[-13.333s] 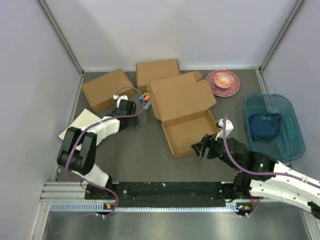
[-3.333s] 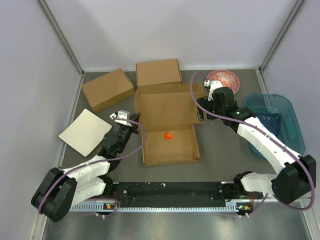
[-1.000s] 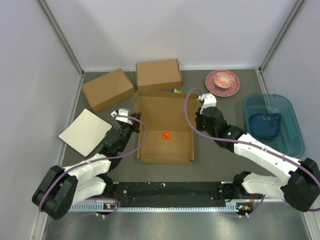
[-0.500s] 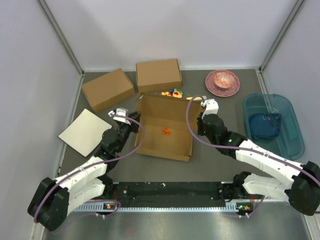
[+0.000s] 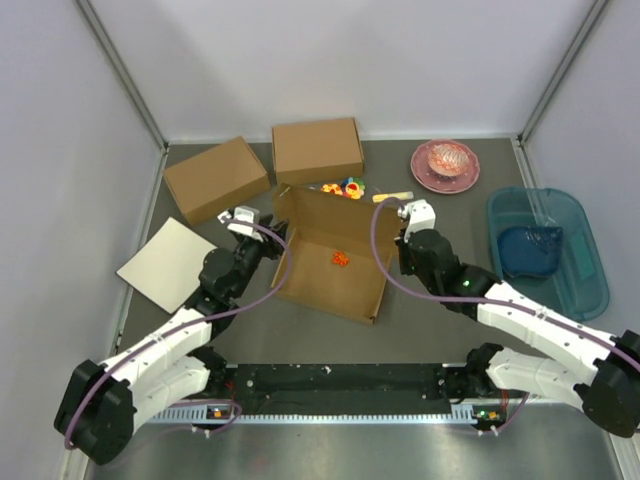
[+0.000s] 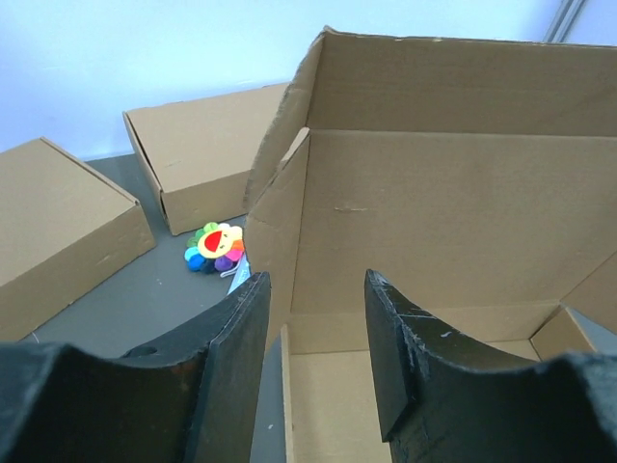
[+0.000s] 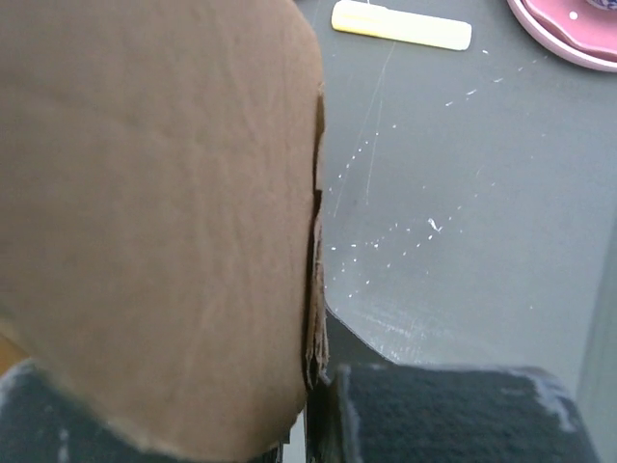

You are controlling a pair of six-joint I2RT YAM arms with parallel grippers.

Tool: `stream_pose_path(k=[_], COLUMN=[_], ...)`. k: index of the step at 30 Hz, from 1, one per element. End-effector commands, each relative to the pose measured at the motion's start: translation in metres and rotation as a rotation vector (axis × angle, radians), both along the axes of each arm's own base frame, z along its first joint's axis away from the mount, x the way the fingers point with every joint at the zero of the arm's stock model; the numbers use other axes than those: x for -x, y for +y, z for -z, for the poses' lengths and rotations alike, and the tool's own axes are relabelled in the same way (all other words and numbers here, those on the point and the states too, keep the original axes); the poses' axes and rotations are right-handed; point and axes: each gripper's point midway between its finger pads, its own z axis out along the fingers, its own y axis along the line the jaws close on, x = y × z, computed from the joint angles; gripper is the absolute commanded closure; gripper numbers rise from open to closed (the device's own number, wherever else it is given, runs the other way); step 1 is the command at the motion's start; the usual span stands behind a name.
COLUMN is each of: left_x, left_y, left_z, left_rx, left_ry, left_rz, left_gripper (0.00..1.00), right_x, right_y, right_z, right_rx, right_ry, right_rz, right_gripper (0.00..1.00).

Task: Fold the paper box

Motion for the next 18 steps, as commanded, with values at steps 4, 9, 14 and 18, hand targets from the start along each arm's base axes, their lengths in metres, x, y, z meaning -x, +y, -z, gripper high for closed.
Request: stream_pose_path(k=[4,9,14,18], left_x=[-0.008,-0.020,-0.031,-0.042], left_y=[-0.005,-0.006,-0.007,-0.005], left_z=[-0.005,0.008,0.011,0.008], left_rx=[-0.098,-0.167,-0.177,-0.165], left_ry=[-0.017,0.011,0.005,-0.004], left_rz=[0.011,0.001,-0.003,-0.011], left_gripper=[0.50,0.48,0.48,0.51], right_x=[0.001,0.001,0.002,0.003], right_y=[0.010,0.014,0.015,0.016], right_z=[-0.017,-0.019,-0.018,-0.019], right_rx=[0.049,0.056,0.058,0.060], right_ry=[0.006,0.013,0.019,0.019], right_rz=[-0.079,-0.102,-0.113,-0.126], right_gripper=[1.00,1.00,1.00,1.00])
